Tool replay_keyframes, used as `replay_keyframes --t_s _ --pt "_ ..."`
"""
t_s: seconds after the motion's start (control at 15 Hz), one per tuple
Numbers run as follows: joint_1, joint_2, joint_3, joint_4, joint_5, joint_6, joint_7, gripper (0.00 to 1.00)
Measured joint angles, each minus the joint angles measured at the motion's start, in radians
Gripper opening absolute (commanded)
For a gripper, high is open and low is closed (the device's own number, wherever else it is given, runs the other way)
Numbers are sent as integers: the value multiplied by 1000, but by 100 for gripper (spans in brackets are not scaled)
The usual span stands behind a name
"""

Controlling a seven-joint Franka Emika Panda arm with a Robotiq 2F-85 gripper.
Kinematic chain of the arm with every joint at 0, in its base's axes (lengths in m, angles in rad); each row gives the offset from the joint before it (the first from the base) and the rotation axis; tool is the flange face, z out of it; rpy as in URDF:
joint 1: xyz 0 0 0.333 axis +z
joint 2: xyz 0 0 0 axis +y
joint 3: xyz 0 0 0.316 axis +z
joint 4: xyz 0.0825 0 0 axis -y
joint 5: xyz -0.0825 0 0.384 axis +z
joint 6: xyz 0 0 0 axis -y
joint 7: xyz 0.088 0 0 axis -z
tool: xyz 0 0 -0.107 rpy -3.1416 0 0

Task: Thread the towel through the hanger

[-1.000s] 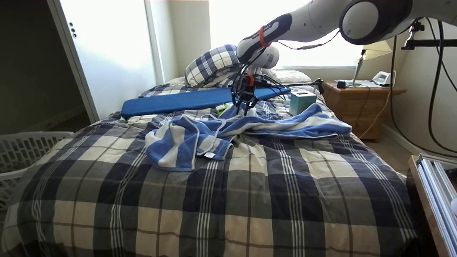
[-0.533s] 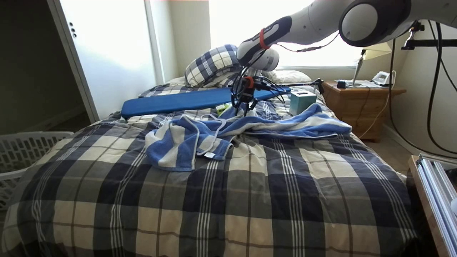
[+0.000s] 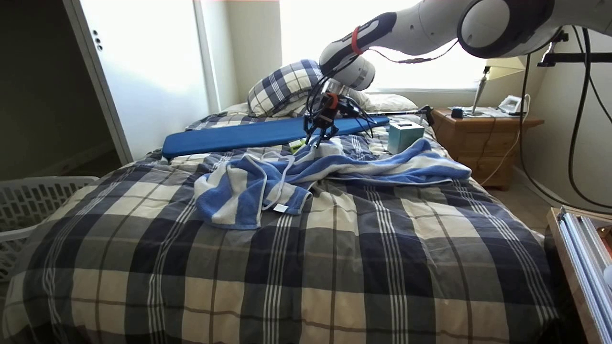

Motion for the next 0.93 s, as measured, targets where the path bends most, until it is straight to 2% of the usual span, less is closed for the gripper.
replay_keyframes --t_s 0.07,0.27,0.33,0.4,0.53,0.6,0.93 --pt "-7 0 11 1 3 0 -8 20" --pt "-20 0 37 6 7 -1 -23 31" --pt "-22 0 43 7 7 -5 -25 31" --pt "-24 0 48 8 7 -12 -27 9" --pt "-25 0 55 8 7 -19 -28 7" --pt "-25 0 57 8 7 -20 -29 1" --pt "-25 -4 59 11 7 -28 -27 1"
